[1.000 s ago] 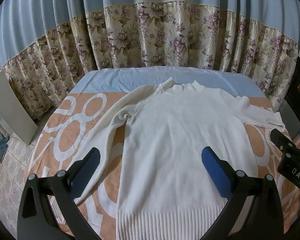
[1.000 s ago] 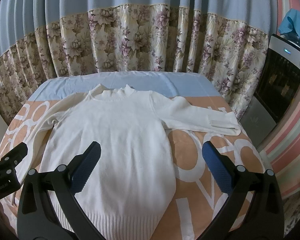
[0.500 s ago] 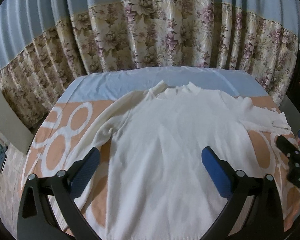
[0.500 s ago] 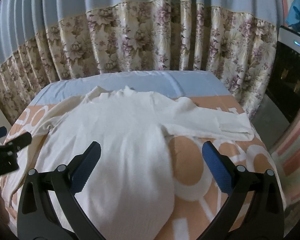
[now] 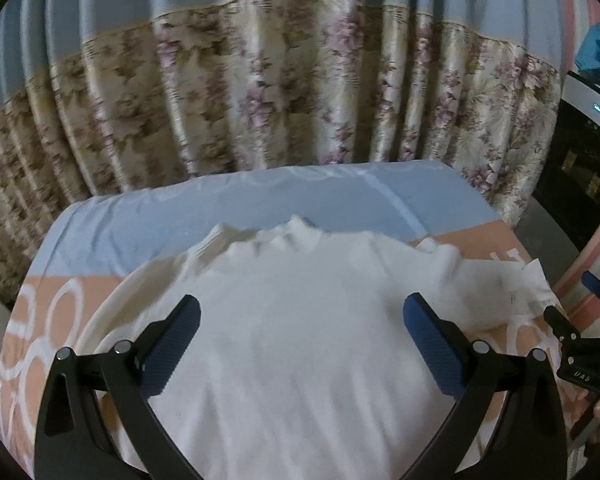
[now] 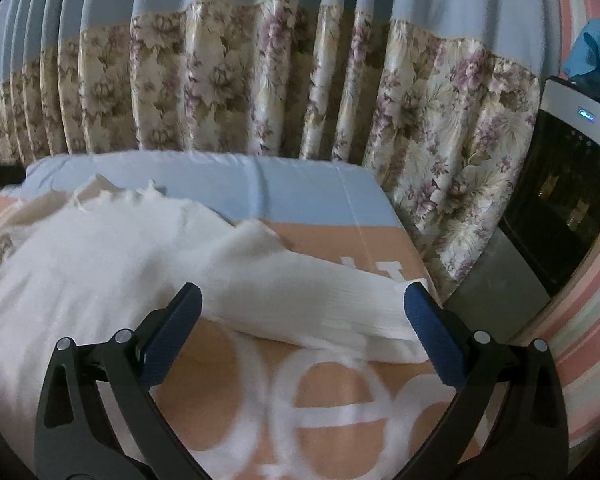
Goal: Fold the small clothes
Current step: 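Move the right gripper to the sweater sleeve cuff and grasp it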
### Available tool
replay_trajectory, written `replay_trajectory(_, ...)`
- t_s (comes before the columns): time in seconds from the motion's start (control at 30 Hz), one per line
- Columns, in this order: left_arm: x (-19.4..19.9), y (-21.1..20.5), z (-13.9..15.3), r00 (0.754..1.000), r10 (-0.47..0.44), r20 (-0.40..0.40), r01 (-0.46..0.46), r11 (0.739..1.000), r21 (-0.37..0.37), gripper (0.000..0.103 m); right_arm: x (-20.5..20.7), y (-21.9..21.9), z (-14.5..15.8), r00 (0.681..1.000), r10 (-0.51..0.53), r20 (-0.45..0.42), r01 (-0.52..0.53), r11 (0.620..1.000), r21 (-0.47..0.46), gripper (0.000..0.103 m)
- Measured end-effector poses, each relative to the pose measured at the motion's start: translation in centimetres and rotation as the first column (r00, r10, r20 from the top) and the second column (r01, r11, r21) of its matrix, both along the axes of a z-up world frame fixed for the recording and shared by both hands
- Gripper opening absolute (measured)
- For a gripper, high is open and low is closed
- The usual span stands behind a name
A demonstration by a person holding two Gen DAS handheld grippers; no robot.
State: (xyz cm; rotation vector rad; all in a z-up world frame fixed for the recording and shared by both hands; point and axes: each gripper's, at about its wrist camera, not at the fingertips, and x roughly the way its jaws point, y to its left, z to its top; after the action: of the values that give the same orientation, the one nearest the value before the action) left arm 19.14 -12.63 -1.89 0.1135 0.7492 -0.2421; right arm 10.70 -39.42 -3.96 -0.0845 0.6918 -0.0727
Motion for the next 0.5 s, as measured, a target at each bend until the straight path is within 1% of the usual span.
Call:
replay_trajectory(0.03, 0.6, -0.9, -0.5, 1.000, -0.017, -0.003, 0.017, 1.000, 0.008, 0.102, 0.5, -0.8, -0.4, 1.000, 0.008, -0.019, -0.008, 1.000, 0.000, 0.100)
replay_trajectory(0.13, 1.8, -3.3, -2.5, 0.998, -0.048, -0.031, 0.050, 0.998, 0.049, 0.102, 1.5, -2.5, -1.2, 0.999, 0.041, -0.033, -0.042, 0.999, -0.022, 0.100)
replay_trajectory(0.17, 2.0, -3.9, -3.2, 0.997, -0.061, -0.044, 0.064, 0.997, 0.052, 0.102, 1.8, -3.0, -1.7, 0.998, 0.049, -0.047, -0.050, 0.998, -0.025, 0.100)
replay_trajectory(0.27, 2.5, -5.4, -5.0, 0.993, -0.073, -0.093, 0.079, 0.995, 0.067, 0.102, 3.2, -4.3, -3.3, 0.989, 0.099, -0.108, -0.104, 0.994, -0.043, 0.099)
replay_trajectory(0.33, 3.3, -5.9, -5.8, 0.990, -0.075, -0.122, 0.082, 0.995, 0.051, 0.102, 3.8, -4.6, -4.4, 0.981, 0.123, -0.151, -0.134, 0.989, -0.065, 0.093)
replay_trajectory(0.4, 4.0, -5.9, -6.3, 0.988, -0.063, -0.143, 0.069, 0.997, 0.037, 0.102, 4.4, -5.1, -5.3, 0.974, 0.141, -0.178, -0.154, 0.986, -0.066, 0.089)
replay_trajectory(0.5, 4.8, -5.7, -6.8, 0.987, -0.043, -0.153, 0.050, 0.998, 0.045, 0.102, 5.3, -5.7, -6.1, 0.963, 0.167, -0.210, -0.179, 0.983, -0.041, 0.080)
